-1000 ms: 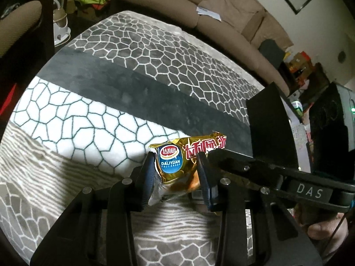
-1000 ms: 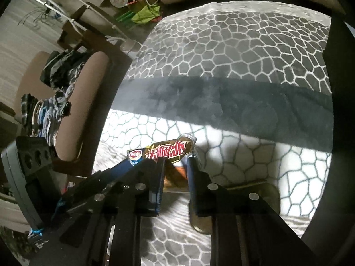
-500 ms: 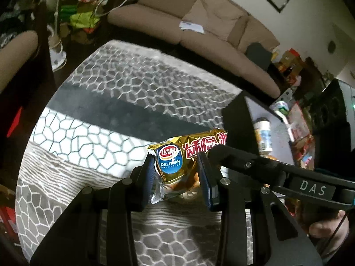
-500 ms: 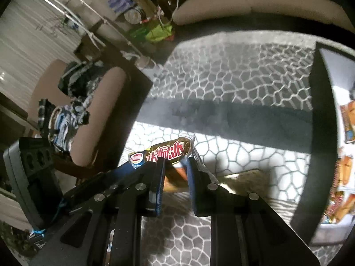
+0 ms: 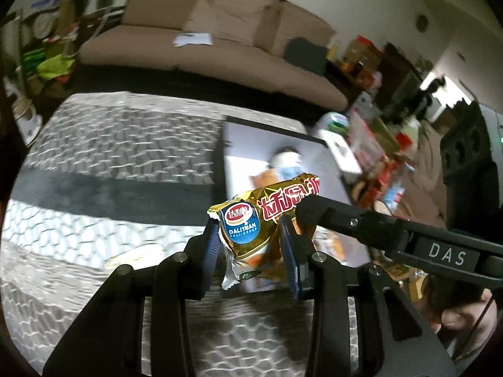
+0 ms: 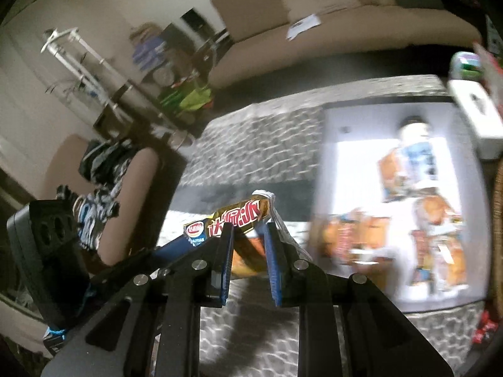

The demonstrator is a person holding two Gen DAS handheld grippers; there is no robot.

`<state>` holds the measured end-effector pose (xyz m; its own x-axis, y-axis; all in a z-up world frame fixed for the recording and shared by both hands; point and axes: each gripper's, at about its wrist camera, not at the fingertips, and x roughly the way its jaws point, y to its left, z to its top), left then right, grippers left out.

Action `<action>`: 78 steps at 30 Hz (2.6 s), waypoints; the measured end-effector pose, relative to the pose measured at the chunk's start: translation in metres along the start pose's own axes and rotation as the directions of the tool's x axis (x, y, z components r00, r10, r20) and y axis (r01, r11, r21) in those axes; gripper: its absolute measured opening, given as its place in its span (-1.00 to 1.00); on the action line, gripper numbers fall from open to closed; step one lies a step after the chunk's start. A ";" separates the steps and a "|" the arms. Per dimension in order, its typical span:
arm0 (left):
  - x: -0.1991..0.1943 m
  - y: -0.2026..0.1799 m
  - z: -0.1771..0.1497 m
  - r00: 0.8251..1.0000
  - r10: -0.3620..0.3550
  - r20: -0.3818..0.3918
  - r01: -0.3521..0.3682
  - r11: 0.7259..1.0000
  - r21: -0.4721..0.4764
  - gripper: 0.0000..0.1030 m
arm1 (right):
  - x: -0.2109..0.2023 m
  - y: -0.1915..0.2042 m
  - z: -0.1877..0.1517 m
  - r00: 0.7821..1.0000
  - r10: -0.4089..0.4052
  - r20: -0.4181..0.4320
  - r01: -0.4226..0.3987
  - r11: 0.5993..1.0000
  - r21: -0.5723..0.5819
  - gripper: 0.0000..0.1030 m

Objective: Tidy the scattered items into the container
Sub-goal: 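Lift and carry both held packets over the box, then lower both packets into the box and open both tools, then withdraw both tools from the box toward the gold sardine tin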

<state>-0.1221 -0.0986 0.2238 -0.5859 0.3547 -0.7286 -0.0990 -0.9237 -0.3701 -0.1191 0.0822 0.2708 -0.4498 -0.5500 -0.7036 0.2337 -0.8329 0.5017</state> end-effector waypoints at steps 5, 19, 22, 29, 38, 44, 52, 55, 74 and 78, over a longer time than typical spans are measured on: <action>0.026 -0.063 -0.002 0.999 -0.039 -0.035 0.041 0.998 0.056 -0.35 | -0.039 -0.051 -0.003 0.998 -0.041 0.036 0.039 0.998 0.054 -0.60; 0.089 -0.137 -0.010 0.992 -0.011 -0.128 0.029 0.990 0.138 -0.35 | -0.064 -0.143 -0.017 0.998 -0.050 0.041 0.043 0.986 0.159 -0.60; 0.108 -0.133 -0.014 0.988 0.005 -0.157 0.017 0.990 0.140 -0.35 | -0.050 -0.155 -0.020 0.999 -0.042 0.023 0.037 0.983 0.178 -0.60; 0.149 -0.113 -0.021 0.975 0.050 -0.215 -0.018 0.988 0.152 -0.35 | -0.007 -0.178 -0.023 0.999 -0.029 -0.030 0.035 0.975 0.219 -0.60; 0.171 -0.085 -0.021 0.971 0.083 -0.223 -0.059 0.992 0.112 0.24 | 0.013 -0.190 -0.022 0.996 -0.087 -0.028 0.091 0.971 0.220 -0.47; 0.154 -0.074 -0.016 0.978 0.100 -0.181 -0.084 0.992 0.097 0.62 | -0.001 -0.175 -0.018 0.980 -0.195 0.045 0.189 0.974 0.124 0.61; 0.127 -0.080 -0.019 0.981 0.140 -0.132 -0.116 0.978 0.176 1.00 | -0.018 -0.142 -0.021 0.949 -0.292 0.119 0.294 0.956 -0.002 0.99; 0.116 -0.084 -0.021 0.980 0.163 -0.114 -0.137 0.968 0.209 1.00 | -0.023 -0.132 -0.023 0.947 -0.294 0.130 0.298 0.954 -0.017 1.00; 0.030 -0.054 -0.037 0.983 0.177 -0.057 -0.165 0.972 0.167 1.00 | -0.045 -0.070 -0.053 0.944 -0.291 0.156 0.306 0.949 -0.081 1.00; 0.003 -0.032 -0.050 0.982 0.184 -0.044 -0.175 0.973 0.151 1.00 | -0.044 -0.055 -0.065 0.949 -0.276 0.153 0.292 0.952 -0.094 1.00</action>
<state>-0.0800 -0.0608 0.2045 -0.5581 0.1850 -0.8089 -0.1154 -0.9827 -0.1452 -0.0560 0.1482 0.2414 -0.6233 -0.2826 -0.7291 0.1719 -0.9591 0.2249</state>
